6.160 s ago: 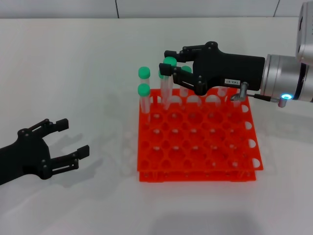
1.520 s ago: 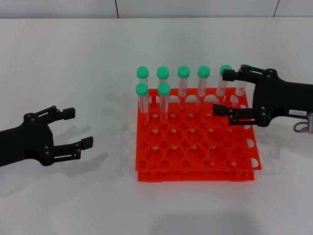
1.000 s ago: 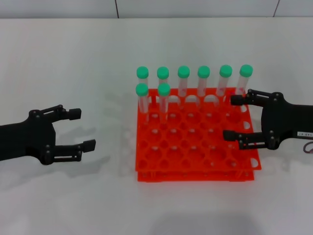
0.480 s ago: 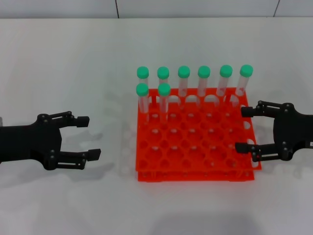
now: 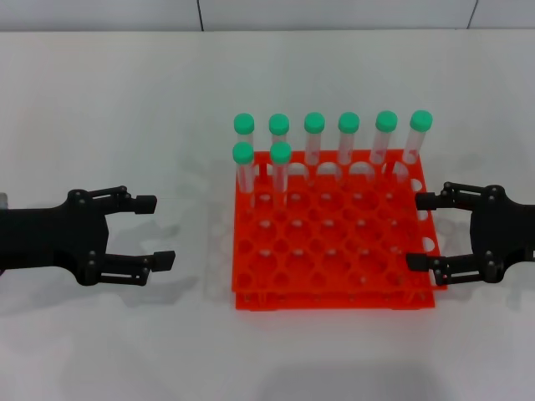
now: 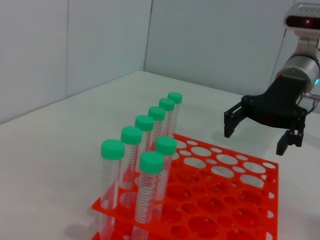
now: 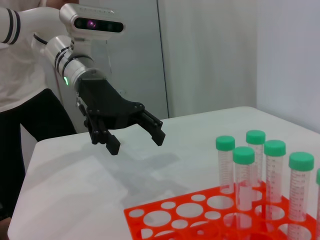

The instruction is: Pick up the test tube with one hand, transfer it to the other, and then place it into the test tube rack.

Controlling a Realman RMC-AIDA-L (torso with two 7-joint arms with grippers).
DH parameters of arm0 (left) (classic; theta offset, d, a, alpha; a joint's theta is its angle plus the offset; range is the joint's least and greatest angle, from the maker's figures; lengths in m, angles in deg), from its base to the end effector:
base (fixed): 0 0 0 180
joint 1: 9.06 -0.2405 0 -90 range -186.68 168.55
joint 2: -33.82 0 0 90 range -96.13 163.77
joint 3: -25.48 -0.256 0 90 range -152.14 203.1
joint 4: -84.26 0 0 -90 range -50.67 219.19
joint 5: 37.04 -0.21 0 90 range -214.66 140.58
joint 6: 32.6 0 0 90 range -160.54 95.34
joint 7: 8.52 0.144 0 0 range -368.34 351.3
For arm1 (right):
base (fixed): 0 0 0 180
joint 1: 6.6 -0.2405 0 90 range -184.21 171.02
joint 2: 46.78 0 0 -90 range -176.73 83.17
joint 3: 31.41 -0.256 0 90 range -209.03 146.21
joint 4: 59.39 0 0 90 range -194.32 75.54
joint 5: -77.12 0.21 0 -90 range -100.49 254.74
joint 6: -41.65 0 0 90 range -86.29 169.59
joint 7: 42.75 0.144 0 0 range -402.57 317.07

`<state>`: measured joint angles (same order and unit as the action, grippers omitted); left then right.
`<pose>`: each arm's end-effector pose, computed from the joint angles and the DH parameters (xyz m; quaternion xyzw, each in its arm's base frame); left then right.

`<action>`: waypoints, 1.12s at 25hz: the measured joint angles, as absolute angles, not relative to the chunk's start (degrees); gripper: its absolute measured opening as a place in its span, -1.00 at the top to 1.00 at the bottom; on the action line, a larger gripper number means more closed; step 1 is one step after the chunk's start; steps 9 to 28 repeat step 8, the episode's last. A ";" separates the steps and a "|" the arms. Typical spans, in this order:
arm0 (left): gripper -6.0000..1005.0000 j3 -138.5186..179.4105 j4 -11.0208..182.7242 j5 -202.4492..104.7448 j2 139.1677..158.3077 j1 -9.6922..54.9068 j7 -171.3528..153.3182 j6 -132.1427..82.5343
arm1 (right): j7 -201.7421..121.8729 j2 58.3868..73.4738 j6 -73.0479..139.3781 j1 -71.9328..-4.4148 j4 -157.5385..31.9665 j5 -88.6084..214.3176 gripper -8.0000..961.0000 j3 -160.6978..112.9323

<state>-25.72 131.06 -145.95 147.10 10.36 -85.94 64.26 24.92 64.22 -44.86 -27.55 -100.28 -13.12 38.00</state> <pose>-0.2951 0.2838 0.0396 -0.9630 -0.1660 -0.1877 0.0997 0.2736 0.3020 0.0106 -0.9648 0.0892 0.2197 0.1134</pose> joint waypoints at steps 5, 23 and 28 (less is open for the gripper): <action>-0.78 -25.81 131.20 -146.03 147.10 10.42 -86.48 64.11 | 24.87 64.15 -44.92 -27.69 -100.13 -13.19 -0.82 37.96; -0.78 -25.86 131.23 -146.18 147.05 10.52 -86.59 63.88 | 24.80 64.14 -44.86 -27.77 -100.13 -13.25 -0.82 37.94; -0.78 -25.86 131.23 -146.18 147.05 10.52 -86.59 63.88 | 24.80 64.14 -44.86 -27.77 -100.13 -13.25 -0.82 37.94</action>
